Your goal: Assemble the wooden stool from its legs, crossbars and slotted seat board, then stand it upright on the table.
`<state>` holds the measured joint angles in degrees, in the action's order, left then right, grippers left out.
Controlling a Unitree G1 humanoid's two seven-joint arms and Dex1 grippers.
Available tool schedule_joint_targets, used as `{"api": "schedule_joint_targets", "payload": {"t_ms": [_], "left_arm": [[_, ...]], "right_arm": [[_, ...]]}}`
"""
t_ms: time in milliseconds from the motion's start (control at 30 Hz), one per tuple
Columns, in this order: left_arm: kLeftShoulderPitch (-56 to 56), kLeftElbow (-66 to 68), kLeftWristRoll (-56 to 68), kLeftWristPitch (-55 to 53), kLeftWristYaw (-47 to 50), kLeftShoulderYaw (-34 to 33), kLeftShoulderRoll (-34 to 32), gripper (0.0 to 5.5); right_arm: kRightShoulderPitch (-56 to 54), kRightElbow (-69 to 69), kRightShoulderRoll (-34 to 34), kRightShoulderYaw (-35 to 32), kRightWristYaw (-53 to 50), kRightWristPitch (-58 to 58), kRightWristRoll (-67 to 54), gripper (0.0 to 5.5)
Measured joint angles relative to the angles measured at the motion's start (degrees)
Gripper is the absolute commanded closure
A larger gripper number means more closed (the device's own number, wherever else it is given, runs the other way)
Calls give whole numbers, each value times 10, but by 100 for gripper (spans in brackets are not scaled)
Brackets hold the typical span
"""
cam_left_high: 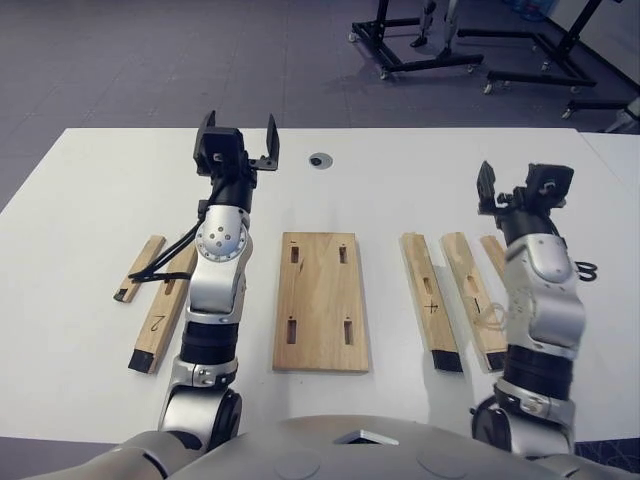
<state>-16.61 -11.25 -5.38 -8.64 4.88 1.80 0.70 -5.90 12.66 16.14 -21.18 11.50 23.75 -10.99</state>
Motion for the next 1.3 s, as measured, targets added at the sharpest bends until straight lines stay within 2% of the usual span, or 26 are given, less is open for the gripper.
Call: {"api": "schedule_joint_targets", "payload": {"t_ms": [133,367,700,933,1167,1300], "left_arm": [[34,-33,-19,-10,20,7,12,80],[76,-71,-30,-21,42,31,22,80],[78,-75,-36,-21,49,47,21,80],[78,-73,-26,-21,50,47,22,83],[77,-71,-19,-11,53,54,21,83],[77,-65,-14,-11,53,52,21,83]], "right_arm": [[96,9,62,-22,73,52,-27,173],[184,0,115,-26,128,59,-25,173],[209,-100,164,-29,189,50,-33,173],[206,-97,192,4,204,100,-43,292],[158,-75,182,23,162,197,-59,418],[142,-45,160,32,138,247,-72,421]]}}
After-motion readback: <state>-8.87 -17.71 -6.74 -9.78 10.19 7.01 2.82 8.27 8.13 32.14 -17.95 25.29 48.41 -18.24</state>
